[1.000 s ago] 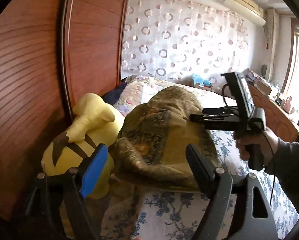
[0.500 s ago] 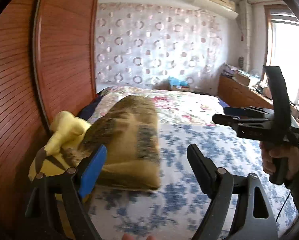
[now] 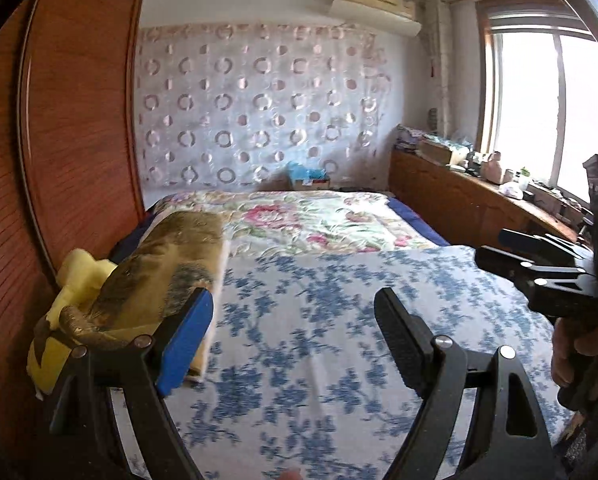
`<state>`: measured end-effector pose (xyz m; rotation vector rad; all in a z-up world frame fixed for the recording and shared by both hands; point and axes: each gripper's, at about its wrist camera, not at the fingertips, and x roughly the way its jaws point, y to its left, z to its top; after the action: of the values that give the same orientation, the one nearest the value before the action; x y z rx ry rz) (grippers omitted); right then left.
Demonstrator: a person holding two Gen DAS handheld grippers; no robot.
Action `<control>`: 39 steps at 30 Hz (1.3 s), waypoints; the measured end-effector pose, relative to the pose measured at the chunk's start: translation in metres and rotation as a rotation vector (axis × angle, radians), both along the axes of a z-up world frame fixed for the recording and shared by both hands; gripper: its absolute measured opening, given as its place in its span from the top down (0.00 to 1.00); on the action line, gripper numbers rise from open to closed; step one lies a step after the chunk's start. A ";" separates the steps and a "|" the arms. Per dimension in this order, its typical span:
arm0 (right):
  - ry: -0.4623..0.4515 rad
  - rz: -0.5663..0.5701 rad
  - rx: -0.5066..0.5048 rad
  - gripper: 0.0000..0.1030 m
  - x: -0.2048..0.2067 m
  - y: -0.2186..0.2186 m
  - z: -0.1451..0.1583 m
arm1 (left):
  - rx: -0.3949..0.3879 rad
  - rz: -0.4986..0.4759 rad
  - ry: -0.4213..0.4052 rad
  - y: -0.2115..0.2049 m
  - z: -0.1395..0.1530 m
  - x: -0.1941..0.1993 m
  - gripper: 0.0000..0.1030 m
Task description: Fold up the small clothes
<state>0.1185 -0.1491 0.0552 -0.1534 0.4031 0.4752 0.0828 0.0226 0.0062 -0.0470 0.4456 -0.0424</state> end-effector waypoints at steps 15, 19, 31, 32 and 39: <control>-0.109 -0.146 0.098 0.16 -0.089 -0.030 0.017 | 0.021 -0.021 -0.078 -0.039 0.048 -0.031 0.19; -0.123 -0.164 0.118 0.16 -0.094 -0.025 0.006 | 0.019 -0.010 -0.085 -0.040 0.051 -0.036 0.19; -0.125 -0.180 0.122 0.16 -0.088 -0.027 -0.001 | 0.022 0.004 -0.072 -0.039 0.046 -0.039 0.19; -0.125 -0.182 0.122 0.16 -0.087 -0.027 -0.002 | 0.022 0.004 -0.071 -0.038 0.046 -0.039 0.19; -0.125 -0.182 0.120 0.16 -0.086 -0.028 -0.001 | 0.025 0.011 -0.067 -0.039 0.044 -0.039 0.19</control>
<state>0.0329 -0.1775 0.0539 -0.0298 0.2622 0.3073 0.0439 -0.0164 0.0505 -0.0232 0.3785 -0.0272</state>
